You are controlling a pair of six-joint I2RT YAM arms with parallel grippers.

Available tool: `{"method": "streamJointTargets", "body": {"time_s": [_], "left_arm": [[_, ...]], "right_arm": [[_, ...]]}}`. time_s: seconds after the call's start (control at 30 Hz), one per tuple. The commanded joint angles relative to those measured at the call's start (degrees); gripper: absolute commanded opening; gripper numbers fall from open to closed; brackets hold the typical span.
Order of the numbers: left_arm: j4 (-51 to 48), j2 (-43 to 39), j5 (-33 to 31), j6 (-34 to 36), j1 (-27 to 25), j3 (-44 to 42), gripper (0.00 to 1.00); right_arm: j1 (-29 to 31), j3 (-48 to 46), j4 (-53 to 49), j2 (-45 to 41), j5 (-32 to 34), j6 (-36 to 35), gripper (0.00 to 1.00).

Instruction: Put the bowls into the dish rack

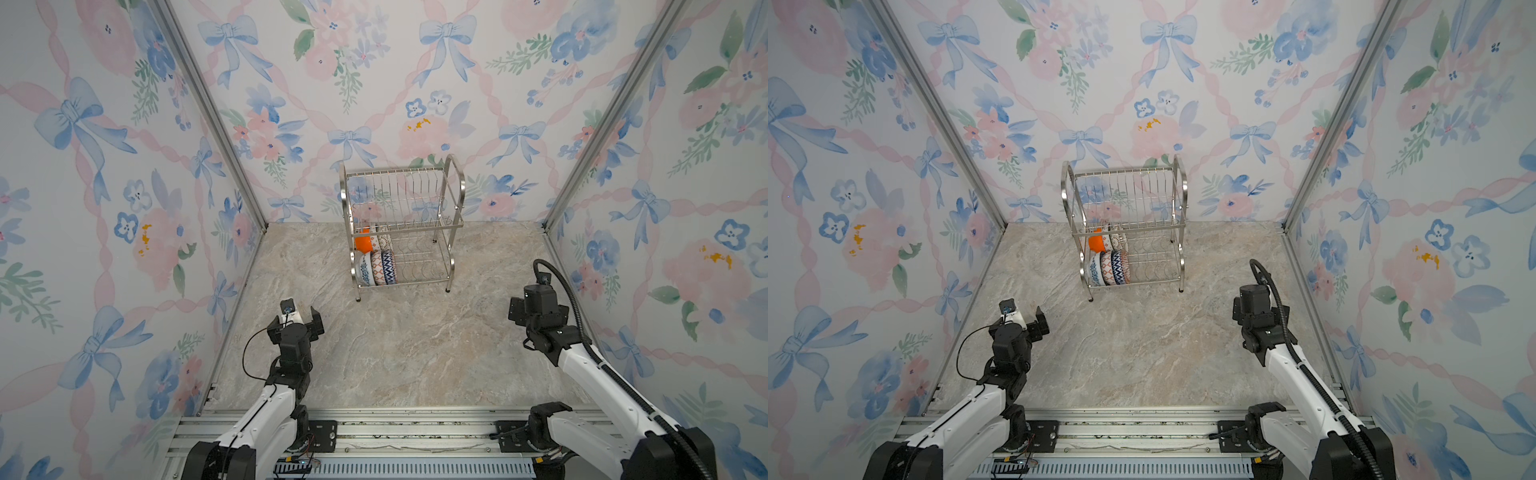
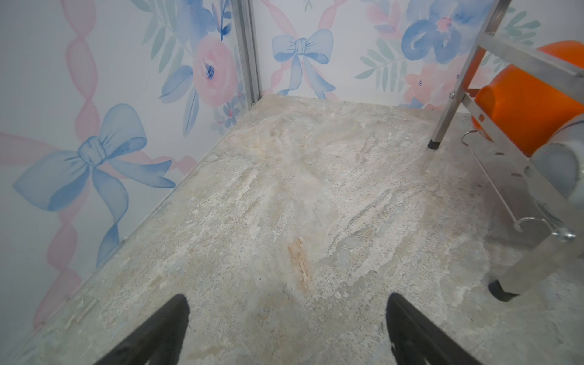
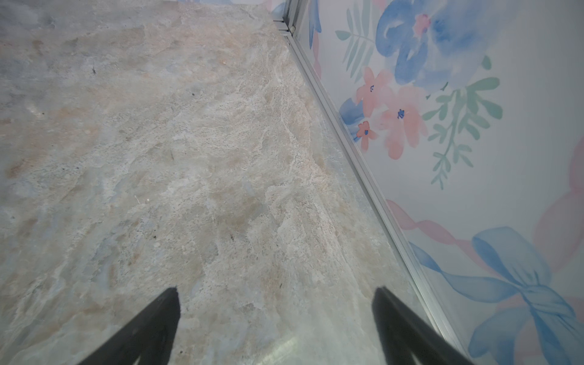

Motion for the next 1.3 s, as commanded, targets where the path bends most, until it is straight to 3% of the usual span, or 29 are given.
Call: {"method": "streamJointTargets", "body": {"time_s": [0.0,0.27,0.33,0.43,0.53,0.7,0.87,0.93,0.97,1.03,1.27], "left_arm": [[15.33,8.62,2.51,0.07,2.58,0.97,0.98],[27.40,32.61,10.19,5.04,2.76,11.13,0.98],[28.00,33.02,15.18,6.93,2.52,10.57,0.98],[32.92,34.88,15.81,7.15,2.68,8.90,0.98],[33.15,34.93,16.36,7.35,2.68,8.67,0.98],[33.20,34.95,16.34,7.39,2.64,8.69,0.98],[33.13,34.93,16.28,7.39,2.62,8.67,0.98],[33.21,34.94,16.28,7.43,2.60,8.69,0.98],[33.20,35.03,16.29,7.39,2.60,8.65,0.98],[33.45,35.04,16.29,7.49,2.60,8.70,0.98],[33.49,35.10,16.36,7.53,2.60,8.63,0.98]], "right_arm": [[-0.84,-1.43,11.78,3.29,1.45,-3.39,0.97],[-2.78,-3.91,29.33,12.27,-1.16,-3.28,0.97],[-3.14,-4.28,34.24,15.02,-1.75,-3.53,0.97],[-3.32,-6.44,43.49,17.76,-1.88,-4.85,0.97],[-3.74,-7.08,47.12,20.28,-4.17,-5.72,0.97],[-3.76,-12.97,62.72,25.58,-6.20,-6.52,0.97],[-3.90,-10.05,57.93,26.99,-12.35,-8.36,0.97],[-5.52,-12.06,63.70,29.36,-18.53,-8.58,0.97],[-5.88,-13.61,69.12,30.82,-18.90,-8.27,0.97],[-6.22,-12.67,63.30,28.76,-17.53,-7.23,0.97],[-4.82,-12.75,65.47,29.85,-15.56,-8.60,0.97]]}}
